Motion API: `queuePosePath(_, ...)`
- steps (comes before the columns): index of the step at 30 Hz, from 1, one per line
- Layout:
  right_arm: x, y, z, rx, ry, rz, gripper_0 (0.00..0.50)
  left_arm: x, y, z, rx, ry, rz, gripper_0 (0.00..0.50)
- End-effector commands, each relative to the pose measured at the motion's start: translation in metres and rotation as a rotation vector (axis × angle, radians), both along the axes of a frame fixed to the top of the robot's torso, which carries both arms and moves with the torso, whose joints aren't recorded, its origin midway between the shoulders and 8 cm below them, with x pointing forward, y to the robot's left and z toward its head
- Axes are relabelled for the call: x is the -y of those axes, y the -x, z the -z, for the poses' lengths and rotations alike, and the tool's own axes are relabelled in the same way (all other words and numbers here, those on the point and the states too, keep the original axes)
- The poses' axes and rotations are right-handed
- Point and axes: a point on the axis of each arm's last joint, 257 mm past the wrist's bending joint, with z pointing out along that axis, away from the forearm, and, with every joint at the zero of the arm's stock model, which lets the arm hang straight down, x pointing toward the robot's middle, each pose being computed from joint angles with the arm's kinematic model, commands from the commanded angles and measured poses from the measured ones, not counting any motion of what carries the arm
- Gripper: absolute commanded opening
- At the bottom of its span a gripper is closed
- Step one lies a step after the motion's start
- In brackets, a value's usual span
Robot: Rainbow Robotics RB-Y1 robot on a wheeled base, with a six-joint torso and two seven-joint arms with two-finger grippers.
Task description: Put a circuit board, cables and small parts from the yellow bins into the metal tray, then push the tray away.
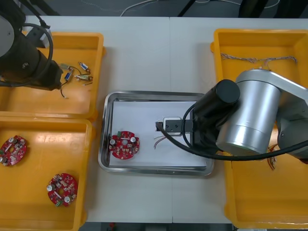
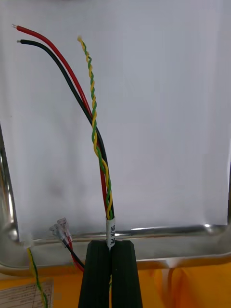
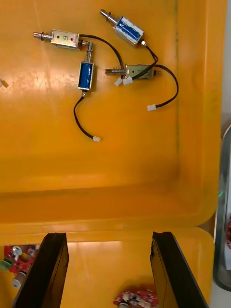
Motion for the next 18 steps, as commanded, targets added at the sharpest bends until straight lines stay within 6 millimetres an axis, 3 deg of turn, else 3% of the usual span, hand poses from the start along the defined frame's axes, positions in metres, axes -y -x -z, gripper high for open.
queuePosePath(1, -0.030, -0.005, 0.008, 0.023, 0.013, -0.087, 0.000, -0.023, -0.021, -0.028, 0.073, 0.016, -0.063, 0.500)
queuePosePath(10, -0.053, 0.007, 0.047, -0.025, 0.032, -0.165, 0.000, -0.030, -0.031, -0.011, 0.038, 0.046, -0.079, 0.500)
queuePosePath(18, -0.054, 0.012, 0.060, -0.049, 0.055, -0.175, 0.010, -0.039, -0.034, -0.002, 0.016, 0.049, -0.098, 0.500)
